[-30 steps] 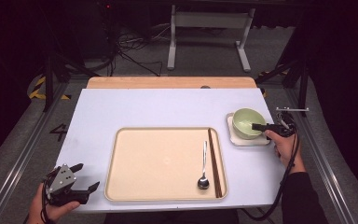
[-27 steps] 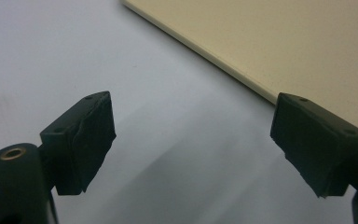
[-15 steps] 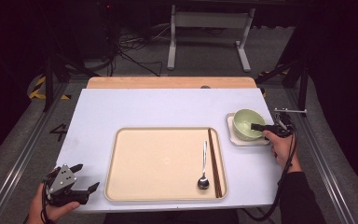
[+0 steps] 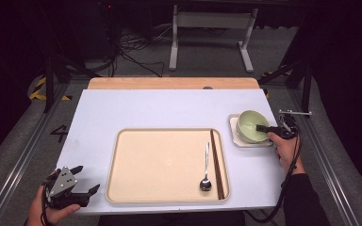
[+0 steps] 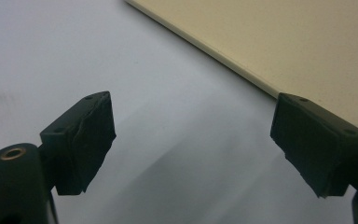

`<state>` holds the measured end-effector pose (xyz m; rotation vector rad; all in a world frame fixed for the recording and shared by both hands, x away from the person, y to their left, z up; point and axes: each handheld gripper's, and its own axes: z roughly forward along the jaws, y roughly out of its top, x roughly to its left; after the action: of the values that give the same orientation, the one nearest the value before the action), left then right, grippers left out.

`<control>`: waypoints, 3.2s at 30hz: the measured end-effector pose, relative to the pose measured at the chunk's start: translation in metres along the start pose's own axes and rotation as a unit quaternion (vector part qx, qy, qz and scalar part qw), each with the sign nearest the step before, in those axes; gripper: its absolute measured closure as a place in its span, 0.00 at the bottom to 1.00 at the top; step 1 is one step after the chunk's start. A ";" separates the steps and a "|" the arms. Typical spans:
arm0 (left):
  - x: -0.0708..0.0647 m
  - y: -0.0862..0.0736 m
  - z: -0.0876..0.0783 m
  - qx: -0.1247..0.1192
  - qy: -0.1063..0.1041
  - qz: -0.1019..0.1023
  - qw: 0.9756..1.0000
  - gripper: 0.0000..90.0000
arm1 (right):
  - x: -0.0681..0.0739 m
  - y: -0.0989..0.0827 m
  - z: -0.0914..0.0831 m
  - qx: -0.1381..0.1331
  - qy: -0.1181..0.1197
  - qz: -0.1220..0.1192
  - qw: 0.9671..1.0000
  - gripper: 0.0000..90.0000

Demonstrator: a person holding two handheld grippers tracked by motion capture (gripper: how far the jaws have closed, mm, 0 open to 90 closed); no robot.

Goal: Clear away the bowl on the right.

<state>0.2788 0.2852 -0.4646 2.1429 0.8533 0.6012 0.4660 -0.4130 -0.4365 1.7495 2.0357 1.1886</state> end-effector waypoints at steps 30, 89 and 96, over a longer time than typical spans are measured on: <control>0.000 0.000 0.001 0.005 0.002 0.003 1.000 0.16 | 0.006 -0.002 -0.014 -0.049 -0.018 -0.027 0.998 0.91; 0.004 -0.001 -0.002 -0.007 0.014 -0.005 1.000 0.16 | 0.109 0.018 -0.021 -0.108 0.043 -0.123 0.985 0.91; 0.005 -0.002 -0.004 -0.010 0.013 -0.009 1.000 0.16 | 0.138 0.020 0.001 -0.090 0.063 -0.139 0.984 0.91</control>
<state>0.2789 0.2910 -0.4632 2.1118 0.8754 0.6270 0.4440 -0.2891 -0.3773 1.2896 2.0805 1.3712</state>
